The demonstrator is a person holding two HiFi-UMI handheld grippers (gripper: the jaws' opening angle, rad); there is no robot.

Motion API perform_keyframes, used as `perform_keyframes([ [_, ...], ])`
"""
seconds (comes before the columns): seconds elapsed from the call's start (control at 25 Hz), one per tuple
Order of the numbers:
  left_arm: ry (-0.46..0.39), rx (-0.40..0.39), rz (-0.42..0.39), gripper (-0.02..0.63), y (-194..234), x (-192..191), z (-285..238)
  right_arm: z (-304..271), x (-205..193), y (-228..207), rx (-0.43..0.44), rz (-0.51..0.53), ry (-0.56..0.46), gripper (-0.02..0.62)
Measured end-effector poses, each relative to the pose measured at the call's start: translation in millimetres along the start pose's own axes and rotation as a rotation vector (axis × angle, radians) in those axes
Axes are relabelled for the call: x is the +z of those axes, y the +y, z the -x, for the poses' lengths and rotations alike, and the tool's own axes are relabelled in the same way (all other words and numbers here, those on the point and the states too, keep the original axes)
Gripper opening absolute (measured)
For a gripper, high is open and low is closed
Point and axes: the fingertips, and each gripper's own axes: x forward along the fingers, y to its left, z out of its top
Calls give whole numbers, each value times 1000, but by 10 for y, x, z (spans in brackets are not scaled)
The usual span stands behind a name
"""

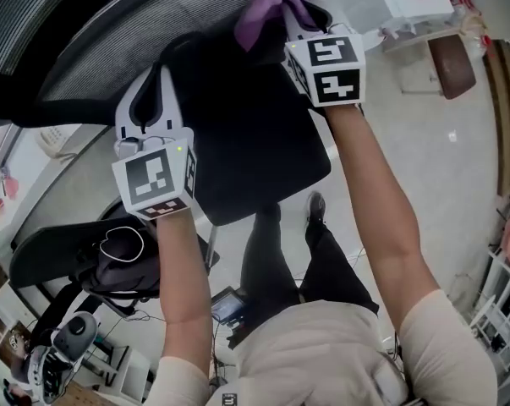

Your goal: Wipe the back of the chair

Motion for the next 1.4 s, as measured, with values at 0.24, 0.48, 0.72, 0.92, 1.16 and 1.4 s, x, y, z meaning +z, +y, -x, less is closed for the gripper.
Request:
perform_keyframes([
  [0.24,13,50,2,8,241,-44,134,-86,123,624,132,34,-15,35],
  [0.48,41,152,20,8,692,-190,461,-183,398,1852,382,129,-43,35],
  [0.72,40,252,45,8,980,-166,939,-84,522,2504,523,246,-23,35],
  [0.92,41,274,32,8,1074,-42,1247,118,553,2532,530,257,-21,35],
  [1.16,26,285,-33,8,960,266,1409,524,763,2256,523,253,-50,35],
  [1.4,7,281,-88,8,749,625,1706,1133,1098,1972,500,254,-129,35],
])
